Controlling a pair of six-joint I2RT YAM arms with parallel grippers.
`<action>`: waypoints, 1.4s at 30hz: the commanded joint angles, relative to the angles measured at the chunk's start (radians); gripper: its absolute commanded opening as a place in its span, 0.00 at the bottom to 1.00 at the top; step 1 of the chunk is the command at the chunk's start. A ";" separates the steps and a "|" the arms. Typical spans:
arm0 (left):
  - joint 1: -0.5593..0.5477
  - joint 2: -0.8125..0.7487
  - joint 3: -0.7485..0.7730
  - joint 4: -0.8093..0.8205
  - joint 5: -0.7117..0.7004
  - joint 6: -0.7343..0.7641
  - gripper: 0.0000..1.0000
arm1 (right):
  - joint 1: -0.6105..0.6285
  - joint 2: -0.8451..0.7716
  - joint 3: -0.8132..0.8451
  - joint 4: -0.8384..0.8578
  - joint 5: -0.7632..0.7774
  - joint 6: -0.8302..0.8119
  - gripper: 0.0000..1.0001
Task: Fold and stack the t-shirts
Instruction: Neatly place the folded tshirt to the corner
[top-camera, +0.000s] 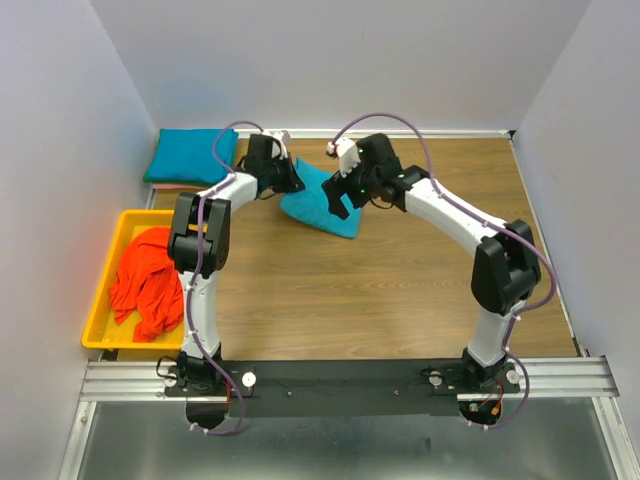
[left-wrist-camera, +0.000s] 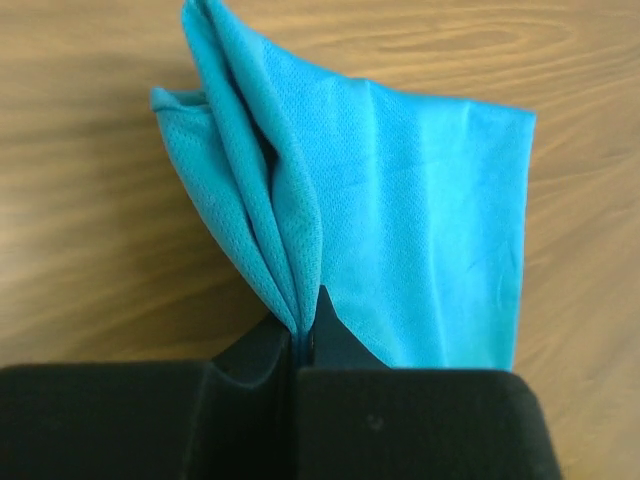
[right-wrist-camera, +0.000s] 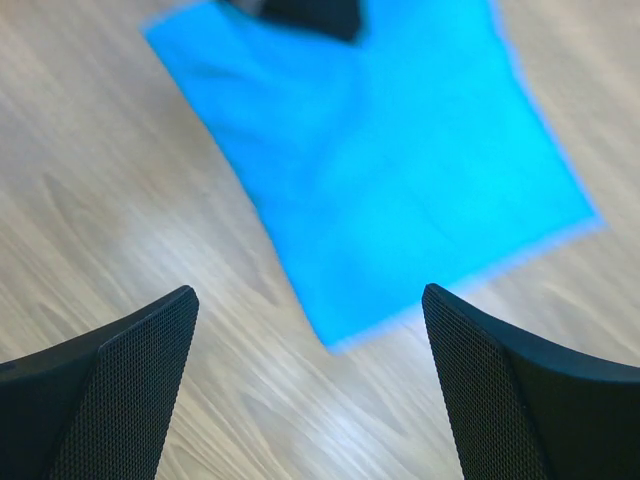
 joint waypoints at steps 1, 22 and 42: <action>0.056 -0.023 0.168 -0.253 -0.081 0.286 0.00 | -0.041 -0.096 -0.013 -0.055 0.028 -0.031 1.00; 0.233 0.093 0.754 -0.626 -0.157 0.746 0.00 | -0.082 -0.180 -0.086 -0.115 0.098 -0.094 1.00; 0.311 -0.023 0.826 -0.597 -0.045 0.703 0.00 | -0.081 -0.193 -0.094 -0.129 0.116 -0.111 1.00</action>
